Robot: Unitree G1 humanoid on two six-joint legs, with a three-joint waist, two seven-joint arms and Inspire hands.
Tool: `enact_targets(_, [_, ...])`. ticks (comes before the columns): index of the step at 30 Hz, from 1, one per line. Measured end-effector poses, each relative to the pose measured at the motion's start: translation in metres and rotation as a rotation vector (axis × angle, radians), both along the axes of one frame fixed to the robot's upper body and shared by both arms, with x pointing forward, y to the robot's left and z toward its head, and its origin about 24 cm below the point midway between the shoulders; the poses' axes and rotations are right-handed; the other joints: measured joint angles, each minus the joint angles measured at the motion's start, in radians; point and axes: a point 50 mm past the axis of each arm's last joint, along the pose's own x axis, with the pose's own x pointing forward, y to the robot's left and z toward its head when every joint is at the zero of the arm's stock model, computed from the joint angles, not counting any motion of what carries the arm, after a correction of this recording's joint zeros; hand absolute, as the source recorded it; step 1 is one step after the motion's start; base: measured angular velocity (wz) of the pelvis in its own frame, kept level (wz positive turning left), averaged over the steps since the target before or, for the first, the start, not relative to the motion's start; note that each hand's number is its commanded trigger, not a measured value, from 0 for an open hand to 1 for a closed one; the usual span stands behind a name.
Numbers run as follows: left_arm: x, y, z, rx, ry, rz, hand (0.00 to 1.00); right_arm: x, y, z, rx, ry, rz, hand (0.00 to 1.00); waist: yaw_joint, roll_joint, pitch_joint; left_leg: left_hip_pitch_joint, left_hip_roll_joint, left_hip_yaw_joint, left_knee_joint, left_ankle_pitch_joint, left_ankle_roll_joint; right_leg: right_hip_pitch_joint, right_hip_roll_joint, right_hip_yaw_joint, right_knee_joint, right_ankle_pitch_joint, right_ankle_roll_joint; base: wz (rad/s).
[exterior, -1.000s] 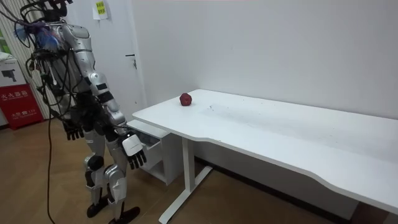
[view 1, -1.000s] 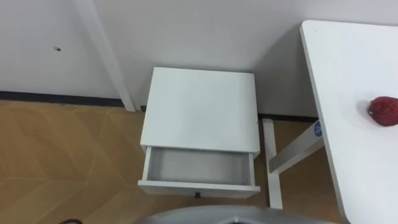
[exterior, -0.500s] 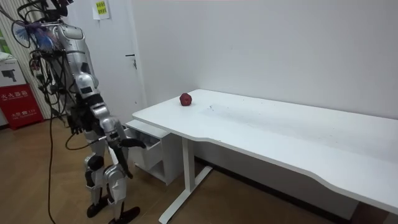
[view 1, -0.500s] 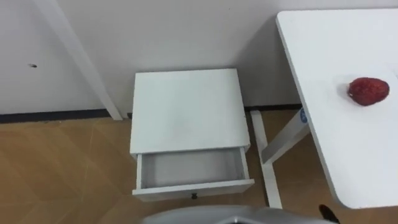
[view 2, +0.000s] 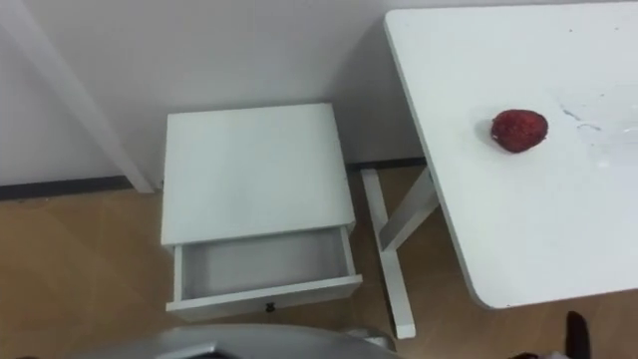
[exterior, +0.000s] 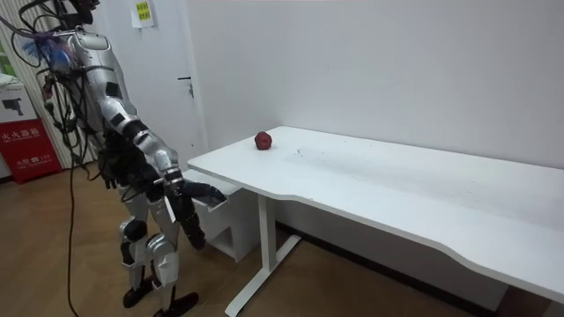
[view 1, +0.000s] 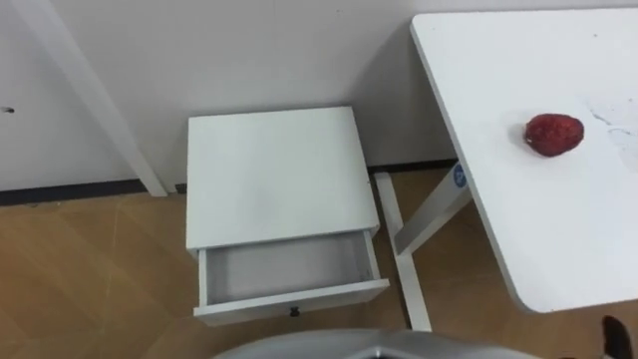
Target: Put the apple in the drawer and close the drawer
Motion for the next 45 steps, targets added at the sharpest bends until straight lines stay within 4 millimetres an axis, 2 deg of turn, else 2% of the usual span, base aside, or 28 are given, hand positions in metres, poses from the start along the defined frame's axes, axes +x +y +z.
enact_targets(3, [0.004,0.005,0.004,0.022,-0.036,0.003,0.00,0.007,-0.027,0.023,-0.085,-0.014,-0.077,0.00,-0.008,-0.006,-0.0020,-0.001,-0.001,-0.006,-0.004,0.000,0.000,0.000,0.001,-0.003,-0.002,0.000,0.000,0.01])
enact_targets(5, [0.008,0.007,0.005,0.031,-0.056,-0.005,0.00,0.013,-0.043,0.040,-0.146,-0.026,-0.110,0.00,-0.009,-0.002,-0.0006,-0.001,-0.001,-0.005,-0.004,0.000,0.000,-0.002,0.001,-0.003,-0.003,0.000,0.000,-0.02])
enact_targets(10, [0.011,0.007,0.006,0.035,-0.078,-0.006,0.00,0.038,-0.072,0.098,-0.389,0.025,-0.073,0.00,-0.022,-0.008,-0.0021,-0.018,-0.003,-0.005,-0.003,0.001,-0.001,-0.019,0.004,-0.003,-0.003,0.000,0.000,0.01])
enact_targets(12, [0.011,0.007,0.006,0.035,-0.079,-0.015,0.00,0.044,-0.077,0.117,-0.481,0.060,-0.054,0.00,-0.021,-0.010,-0.0021,-0.027,-0.002,-0.005,-0.004,0.002,-0.003,-0.030,0.006,-0.002,-0.002,0.000,0.000,0.00])
enact_targets(13, [0.013,0.006,0.005,0.033,-0.080,-0.023,0.00,0.049,-0.079,0.128,-0.541,0.080,-0.041,0.00,-0.018,-0.012,0.0019,-0.032,-0.002,-0.004,-0.003,0.003,-0.004,-0.034,0.006,-0.003,-0.003,0.000,0.000,0.00])
enact_targets(15, [0.015,0.005,0.005,0.029,-0.084,-0.033,0.00,0.059,-0.080,0.142,-0.621,0.117,-0.012,0.00,-0.018,-0.014,0.0035,-0.035,-0.001,-0.001,-0.004,0.003,-0.005,-0.039,0.007,-0.001,-0.003,0.000,0.000,-0.03])
enact_targets(18, [0.022,0.002,0.004,0.021,-0.107,-0.062,0.00,0.072,-0.079,0.161,-0.767,0.225,0.069,0.00,0.006,-0.012,0.0074,-0.039,0.000,0.013,-0.004,0.003,-0.005,-0.051,0.008,0.003,-0.003,0.000,0.000,-0.11])
enact_targets(19, [0.024,0.001,0.004,0.019,-0.107,-0.075,0.00,0.079,-0.075,0.169,-0.840,0.278,0.116,0.00,0.008,-0.006,0.0050,-0.045,0.000,0.012,-0.005,0.003,-0.005,-0.055,0.007,0.002,-0.002,0.001,-0.001,-0.08])
enact_targets(22, [0.025,-0.001,0.003,0.006,-0.095,-0.098,0.00,0.098,-0.066,0.186,-1.003,0.354,0.214,0.00,0.025,-0.004,0.0046,-0.052,0.000,0.010,-0.004,0.004,-0.005,-0.063,0.007,0.002,-0.003,0.001,-0.002,0.00])
enact_targets(25, [0.026,-0.004,0.001,-0.010,-0.088,-0.119,0.00,0.112,-0.058,0.191,-1.106,0.407,0.331,0.00,0.057,-0.008,0.0066,-0.051,0.001,0.013,-0.003,0.005,-0.006,-0.062,0.008,-0.001,-0.004,0.001,-0.002,0.00])
enact_targets(31, [0.025,-0.008,0.000,-0.022,-0.080,-0.142,0.00,0.139,-0.040,0.184,-1.190,0.362,0.604,0.00,0.086,-0.013,0.0092,-0.051,0.007,0.006,-0.003,0.005,-0.006,-0.062,0.006,-0.012,-0.006,0.001,-0.002,0.05])
enact_targets(37, [0.025,-0.008,0.001,-0.019,-0.085,-0.146,0.00,0.159,-0.023,0.175,-1.223,0.285,0.858,0.00,0.094,-0.021,0.0112,-0.049,0.009,0.004,-0.003,0.005,-0.007,-0.057,0.007,-0.014,-0.006,0.001,-0.002,0.00])
enact_targets(45, [0.026,-0.006,0.002,-0.010,-0.091,-0.176,0.00,0.175,-0.009,0.172,-1.287,0.251,1.110,0.00,0.111,-0.028,0.0129,-0.050,0.010,-0.004,-0.001,0.005,-0.007,-0.053,0.006,-0.020,-0.006,0.001,-0.002,0.01])
